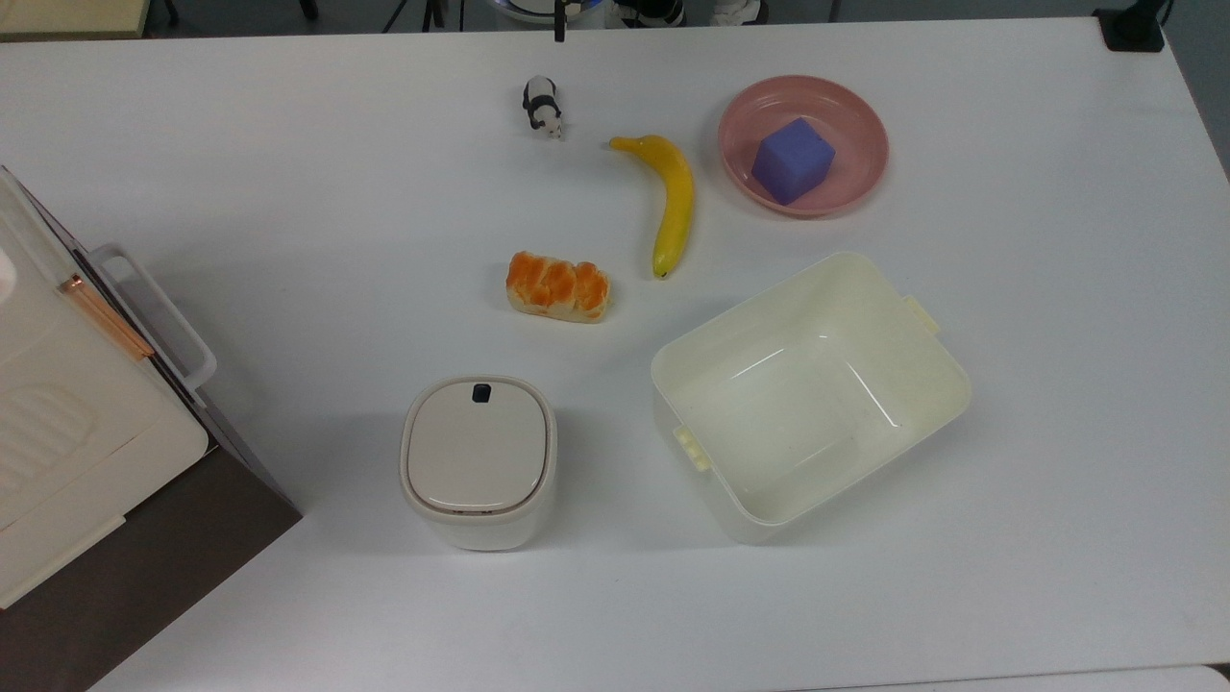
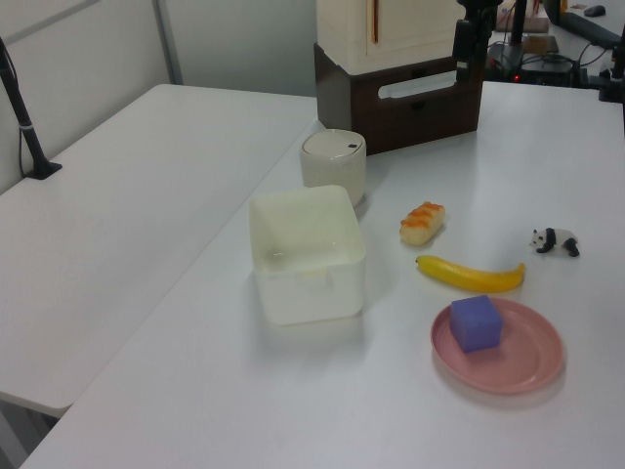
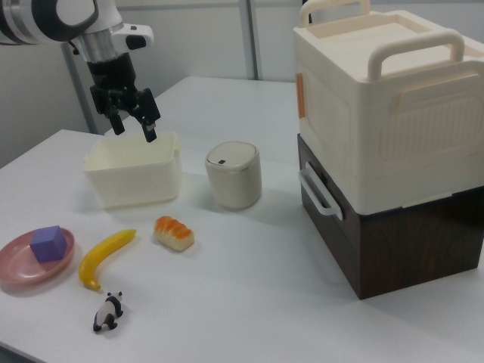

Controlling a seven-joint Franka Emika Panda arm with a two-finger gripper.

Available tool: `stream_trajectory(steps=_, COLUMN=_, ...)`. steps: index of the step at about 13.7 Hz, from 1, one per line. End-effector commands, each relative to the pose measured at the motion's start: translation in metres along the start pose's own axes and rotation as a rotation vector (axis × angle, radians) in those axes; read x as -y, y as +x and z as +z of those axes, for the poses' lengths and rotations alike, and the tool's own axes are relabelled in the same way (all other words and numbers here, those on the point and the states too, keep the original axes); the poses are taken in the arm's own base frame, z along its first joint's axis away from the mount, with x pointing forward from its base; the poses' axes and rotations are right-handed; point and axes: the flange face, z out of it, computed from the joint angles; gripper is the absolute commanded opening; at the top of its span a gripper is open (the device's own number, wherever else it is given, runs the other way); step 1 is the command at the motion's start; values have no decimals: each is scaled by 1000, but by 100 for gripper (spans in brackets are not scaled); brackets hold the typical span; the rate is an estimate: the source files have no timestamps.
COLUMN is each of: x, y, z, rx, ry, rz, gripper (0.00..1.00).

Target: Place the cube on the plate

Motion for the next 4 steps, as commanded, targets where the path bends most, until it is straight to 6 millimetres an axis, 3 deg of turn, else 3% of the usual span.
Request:
stream_trajectory(steps=1, x=-9, y=-6, z=1, rx=15, ry=15, rz=-2, gripper=100)
stream_trajectory(steps=4, x=-10, y=-6, z=-1, rx=15, ry=15, rz=0, gripper=100)
